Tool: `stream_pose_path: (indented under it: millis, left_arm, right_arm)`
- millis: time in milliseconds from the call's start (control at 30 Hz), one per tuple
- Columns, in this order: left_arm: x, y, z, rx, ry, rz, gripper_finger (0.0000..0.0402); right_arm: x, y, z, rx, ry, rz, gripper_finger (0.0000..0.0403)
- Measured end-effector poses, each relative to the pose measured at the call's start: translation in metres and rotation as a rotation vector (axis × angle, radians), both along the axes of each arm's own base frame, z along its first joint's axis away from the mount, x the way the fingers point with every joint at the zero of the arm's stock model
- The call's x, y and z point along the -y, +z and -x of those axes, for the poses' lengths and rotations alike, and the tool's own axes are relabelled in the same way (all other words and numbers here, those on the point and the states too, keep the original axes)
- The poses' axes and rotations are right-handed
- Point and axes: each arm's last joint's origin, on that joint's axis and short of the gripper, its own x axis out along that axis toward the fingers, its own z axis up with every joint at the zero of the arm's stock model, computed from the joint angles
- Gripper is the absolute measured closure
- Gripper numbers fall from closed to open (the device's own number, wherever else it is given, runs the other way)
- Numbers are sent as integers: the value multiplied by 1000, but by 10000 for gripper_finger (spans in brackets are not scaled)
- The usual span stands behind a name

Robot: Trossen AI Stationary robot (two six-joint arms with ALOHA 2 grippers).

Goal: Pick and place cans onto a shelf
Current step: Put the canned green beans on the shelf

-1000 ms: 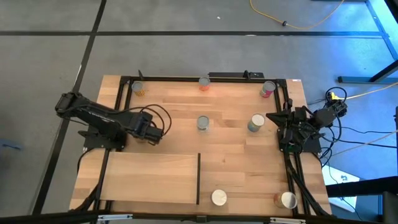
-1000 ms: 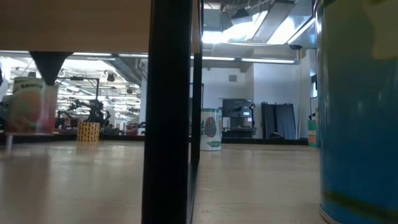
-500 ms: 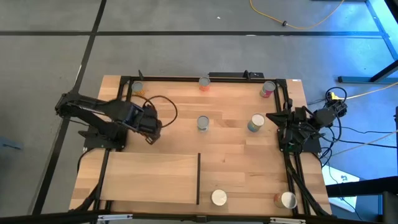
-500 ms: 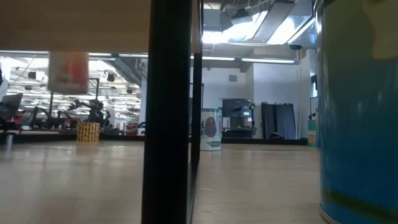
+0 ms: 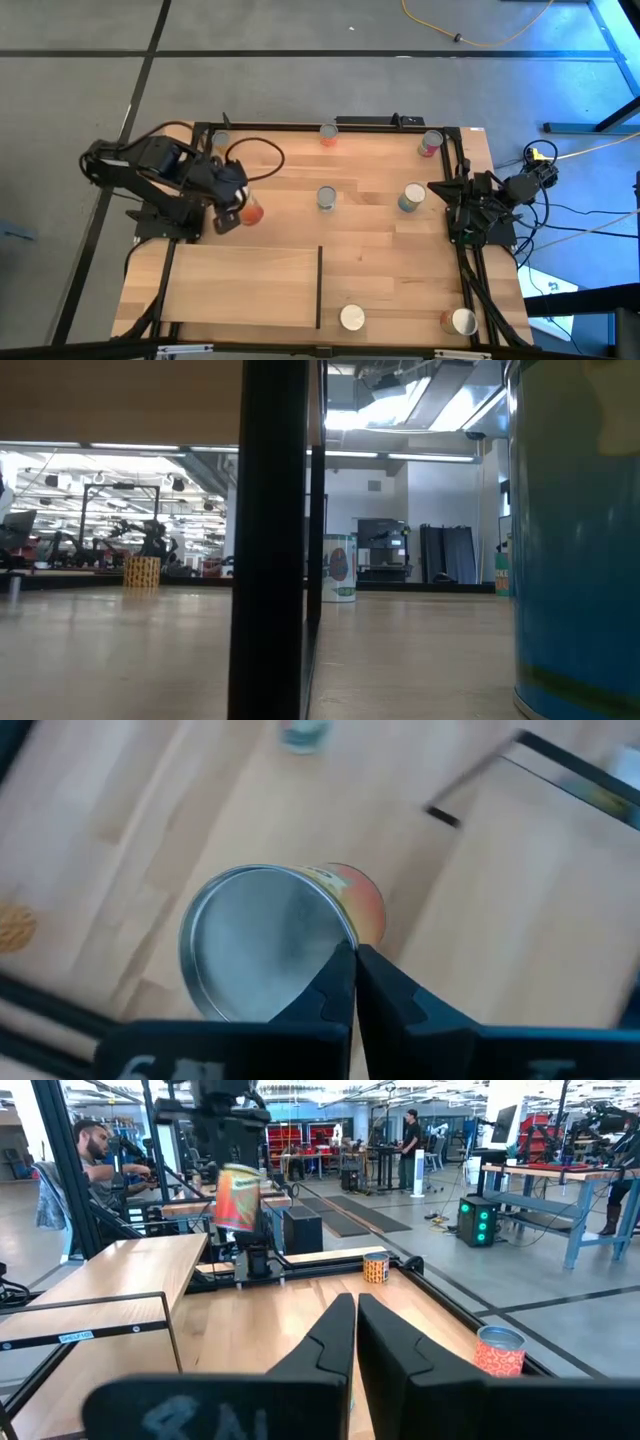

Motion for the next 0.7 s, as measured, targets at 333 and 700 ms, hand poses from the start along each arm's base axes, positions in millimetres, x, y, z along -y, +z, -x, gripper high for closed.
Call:
stream_pose_path:
  millis: [333, 700]
  left_arm:
    - [29, 9, 13, 13, -204, 82, 401]
    - [72, 9, 39, -34, -287, 196, 401]
  right_arm:
    - [0, -1, 0, -8, -1, 5, 383]
    - [0, -1, 0, -25, -3, 60, 383]
